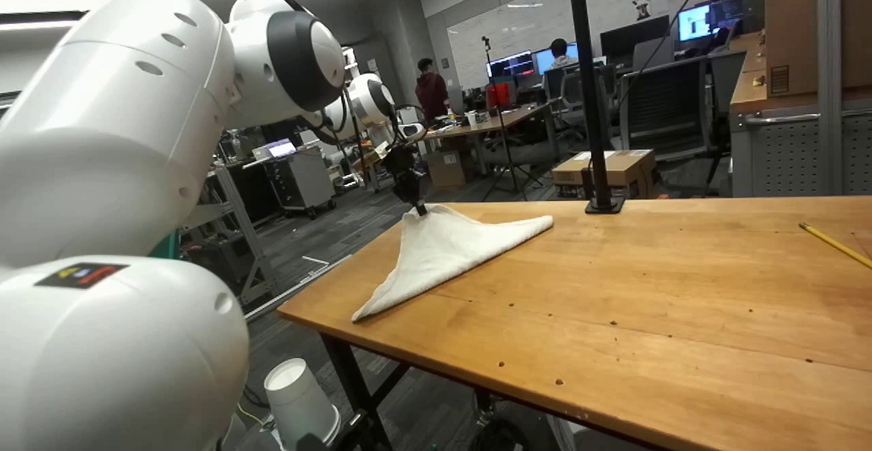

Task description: Fold the white towel

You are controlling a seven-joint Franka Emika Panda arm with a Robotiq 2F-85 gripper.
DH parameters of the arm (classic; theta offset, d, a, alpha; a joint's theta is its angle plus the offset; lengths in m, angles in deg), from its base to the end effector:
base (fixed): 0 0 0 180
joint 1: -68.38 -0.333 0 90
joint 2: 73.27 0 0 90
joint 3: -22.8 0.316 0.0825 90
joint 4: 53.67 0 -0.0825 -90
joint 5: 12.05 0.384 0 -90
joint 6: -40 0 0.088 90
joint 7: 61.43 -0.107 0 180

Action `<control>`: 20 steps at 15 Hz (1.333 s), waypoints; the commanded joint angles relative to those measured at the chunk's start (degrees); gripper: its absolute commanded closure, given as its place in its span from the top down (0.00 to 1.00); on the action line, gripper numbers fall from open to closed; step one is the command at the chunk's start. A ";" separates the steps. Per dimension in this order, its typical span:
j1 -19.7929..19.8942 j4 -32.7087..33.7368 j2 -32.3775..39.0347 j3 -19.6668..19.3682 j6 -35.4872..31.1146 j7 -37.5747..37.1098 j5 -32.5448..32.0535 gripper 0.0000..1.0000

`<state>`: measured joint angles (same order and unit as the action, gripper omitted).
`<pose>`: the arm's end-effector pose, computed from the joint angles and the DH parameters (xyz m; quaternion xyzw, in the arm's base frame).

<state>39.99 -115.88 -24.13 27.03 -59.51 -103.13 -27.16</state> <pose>0.6496 0.3675 0.2943 0.9885 -0.0533 -0.0220 0.1395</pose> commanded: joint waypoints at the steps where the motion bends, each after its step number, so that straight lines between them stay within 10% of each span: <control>1: -1.24 8.93 4.13 -0.23 2.83 0.99 2.17 0.30; 10: 1.49 8.07 1.21 1.27 -0.73 1.34 6.48 0.97; 20: 12.66 -7.81 -10.42 1.51 -12.12 7.22 9.05 1.00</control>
<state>48.92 -115.07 -28.52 27.71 -66.88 -99.09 -20.16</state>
